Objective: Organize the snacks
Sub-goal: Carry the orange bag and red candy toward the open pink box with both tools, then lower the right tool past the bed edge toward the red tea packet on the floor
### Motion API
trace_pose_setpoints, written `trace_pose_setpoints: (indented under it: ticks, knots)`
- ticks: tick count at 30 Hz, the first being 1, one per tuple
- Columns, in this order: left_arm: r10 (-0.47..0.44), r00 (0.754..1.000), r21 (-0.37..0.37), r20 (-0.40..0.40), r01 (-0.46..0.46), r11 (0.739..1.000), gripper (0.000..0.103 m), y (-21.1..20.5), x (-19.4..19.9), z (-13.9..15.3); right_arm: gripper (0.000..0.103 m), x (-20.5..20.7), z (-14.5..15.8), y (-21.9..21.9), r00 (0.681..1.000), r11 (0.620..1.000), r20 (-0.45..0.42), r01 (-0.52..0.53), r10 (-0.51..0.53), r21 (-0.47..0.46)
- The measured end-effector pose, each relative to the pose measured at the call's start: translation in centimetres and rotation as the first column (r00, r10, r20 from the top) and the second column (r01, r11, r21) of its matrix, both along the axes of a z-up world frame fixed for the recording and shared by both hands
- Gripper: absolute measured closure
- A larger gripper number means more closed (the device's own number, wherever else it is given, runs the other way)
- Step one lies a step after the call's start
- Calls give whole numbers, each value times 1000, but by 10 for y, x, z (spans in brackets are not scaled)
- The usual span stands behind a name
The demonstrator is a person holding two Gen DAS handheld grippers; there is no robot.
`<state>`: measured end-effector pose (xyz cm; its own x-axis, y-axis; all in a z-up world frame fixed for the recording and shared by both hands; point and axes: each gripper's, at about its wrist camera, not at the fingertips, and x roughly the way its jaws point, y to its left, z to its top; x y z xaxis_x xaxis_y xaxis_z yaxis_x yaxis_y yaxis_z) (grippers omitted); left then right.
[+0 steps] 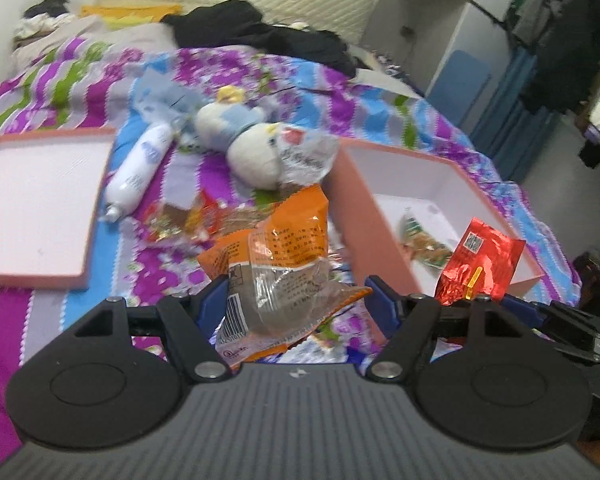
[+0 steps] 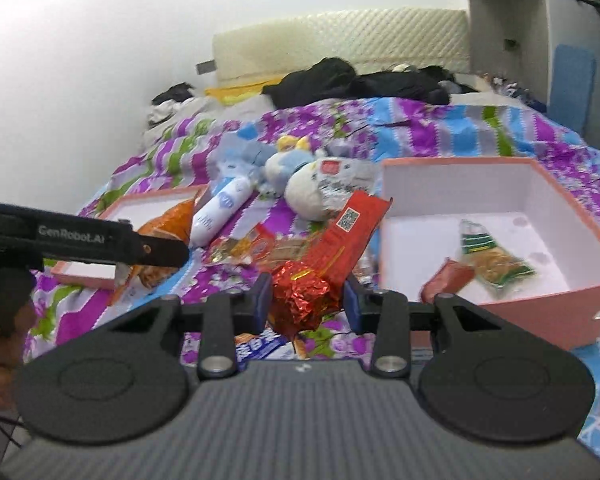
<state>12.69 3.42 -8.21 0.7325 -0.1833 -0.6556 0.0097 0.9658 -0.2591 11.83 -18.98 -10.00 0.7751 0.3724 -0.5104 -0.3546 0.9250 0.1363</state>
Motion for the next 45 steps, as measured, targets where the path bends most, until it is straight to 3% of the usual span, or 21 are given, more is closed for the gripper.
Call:
trace_pose_setpoints:
  ticks: [1, 2, 4, 7, 8, 14, 22, 28, 34, 37, 39, 45]
  knots:
    - [-11, 1000, -1, 4, 11, 1000, 26, -5, 1, 2, 63, -1, 1, -5, 1000, 1000, 2, 14, -14, 1]
    - [-24, 1000, -6, 8, 24, 1000, 27, -11, 3, 3, 73, 0, 2, -12, 1000, 1000, 0, 30, -30, 4]
    - [-49, 999, -12, 18, 49, 999, 27, -22, 7, 7, 83, 0, 3, -23, 998, 998, -3, 60, -60, 7]
    - [-82, 996, -22, 26, 82, 996, 27, -41, 16, 8, 87, 7, 1, -38, 995, 995, -4, 101, -101, -6]
    - [-92, 995, -25, 24, 92, 995, 27, -46, 20, 7, 93, 10, -1, -42, 994, 994, -11, 107, -107, 2]
    - [-132, 991, -16, -4, 132, 991, 27, -71, 38, -7, 93, 22, -32, -65, 984, 987, -76, 159, -158, 3]
    - [-130, 989, -22, -73, 129, 991, 27, -65, 34, -34, 93, 5, -76, -113, 952, 973, -203, 230, -228, -14]
    - [-120, 987, -23, -102, 119, 993, 27, -59, 30, -47, 90, -10, -109, -107, 939, 993, -323, 112, -115, -30]
    - [-103, 989, -35, -111, 99, 994, 27, -52, 20, -54, 90, -20, -144, -62, 872, 992, -479, -124, 103, -12]
    - [-80, 991, -41, -106, 76, 996, 27, -43, 12, -54, 81, -19, -160, -36, 808, 971, -556, -241, 194, -10]
    - [-59, 992, -48, -107, 54, 997, 27, -33, 6, -54, 65, -16, -166, -22, 779, 958, -592, -286, 208, -39]
    - [1, 995, -65, -102, -8, 998, 27, 0, -13, -56, 65, -11, -183, 10, 711, 969, -689, -243, 141, -52]
